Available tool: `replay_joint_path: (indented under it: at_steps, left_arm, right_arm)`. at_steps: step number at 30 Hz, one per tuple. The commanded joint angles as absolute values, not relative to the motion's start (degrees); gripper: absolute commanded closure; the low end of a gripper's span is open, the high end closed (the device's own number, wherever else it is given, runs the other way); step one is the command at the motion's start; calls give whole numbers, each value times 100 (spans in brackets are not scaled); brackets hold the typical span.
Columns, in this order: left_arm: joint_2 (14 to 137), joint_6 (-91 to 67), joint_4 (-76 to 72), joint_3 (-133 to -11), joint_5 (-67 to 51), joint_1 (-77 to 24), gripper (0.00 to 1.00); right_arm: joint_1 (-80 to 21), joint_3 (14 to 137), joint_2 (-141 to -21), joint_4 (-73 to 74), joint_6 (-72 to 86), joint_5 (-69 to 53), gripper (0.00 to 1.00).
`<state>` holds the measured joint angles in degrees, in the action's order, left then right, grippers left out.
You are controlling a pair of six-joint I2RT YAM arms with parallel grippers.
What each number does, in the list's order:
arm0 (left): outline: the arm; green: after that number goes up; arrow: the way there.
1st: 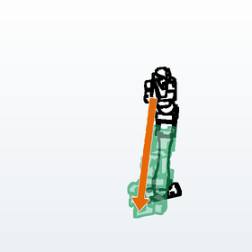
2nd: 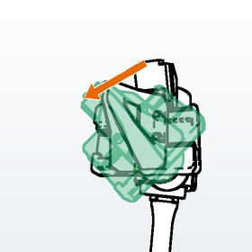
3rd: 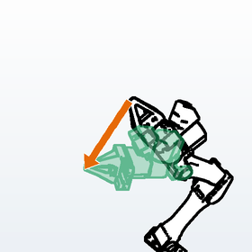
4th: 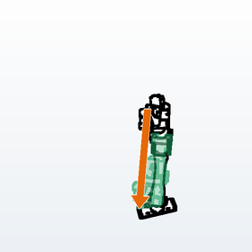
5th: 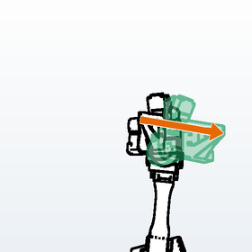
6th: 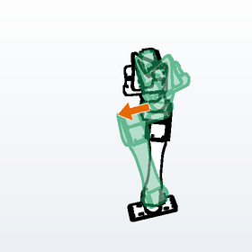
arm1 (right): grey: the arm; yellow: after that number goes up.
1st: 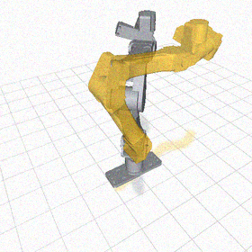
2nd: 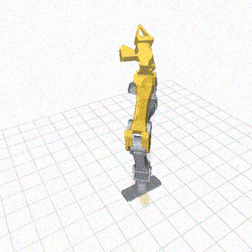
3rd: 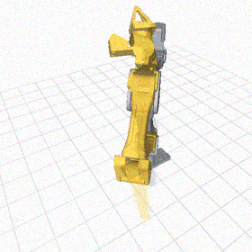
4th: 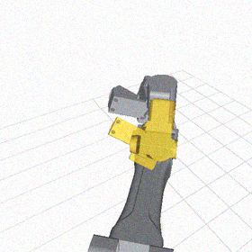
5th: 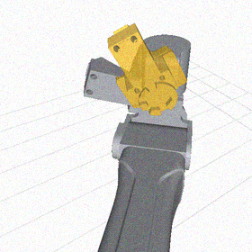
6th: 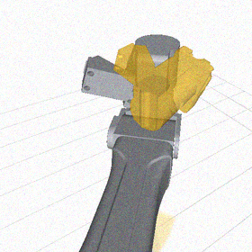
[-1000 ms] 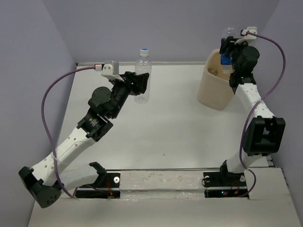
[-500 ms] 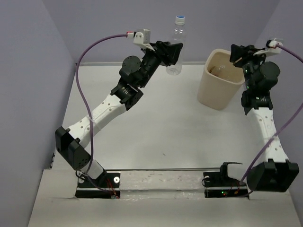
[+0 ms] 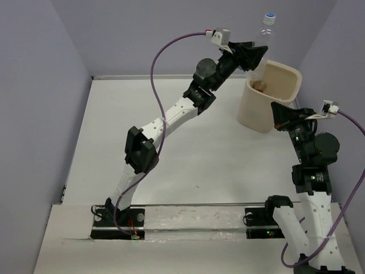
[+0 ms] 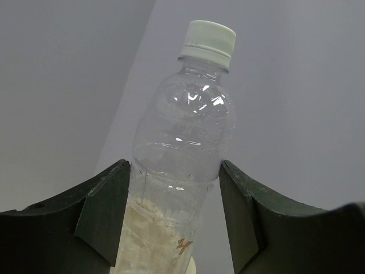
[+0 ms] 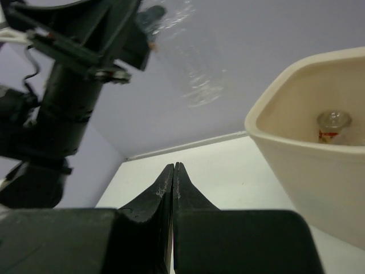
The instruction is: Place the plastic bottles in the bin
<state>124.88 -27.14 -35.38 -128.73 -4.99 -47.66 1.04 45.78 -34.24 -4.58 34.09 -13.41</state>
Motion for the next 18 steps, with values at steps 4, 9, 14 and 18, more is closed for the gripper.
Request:
replay_joint_path:
  at_steps: [4, 9, 14, 18]
  left_arm:
    - [13358, -3040, -4517, -14393, -492, -4816, 65]
    - [14131, -3094, -4895, -14704, -422, -4878, 62]
    - [14695, -3120, -5220, -14976, -141, -4878, 51]
    - [14967, -3103, -5379, -15038, -62, -4887, 35]
  right_arm:
    - [-210, 4465, -2286, 404, 3375, -2065, 100]
    - [-264, 4535, -2030, 624, 3313, -2196, 100]
    - [-316, 4518, -1986, 484, 3471, -2706, 100]
    - [-316, 4517, -1986, 475, 3437, -2918, 100]
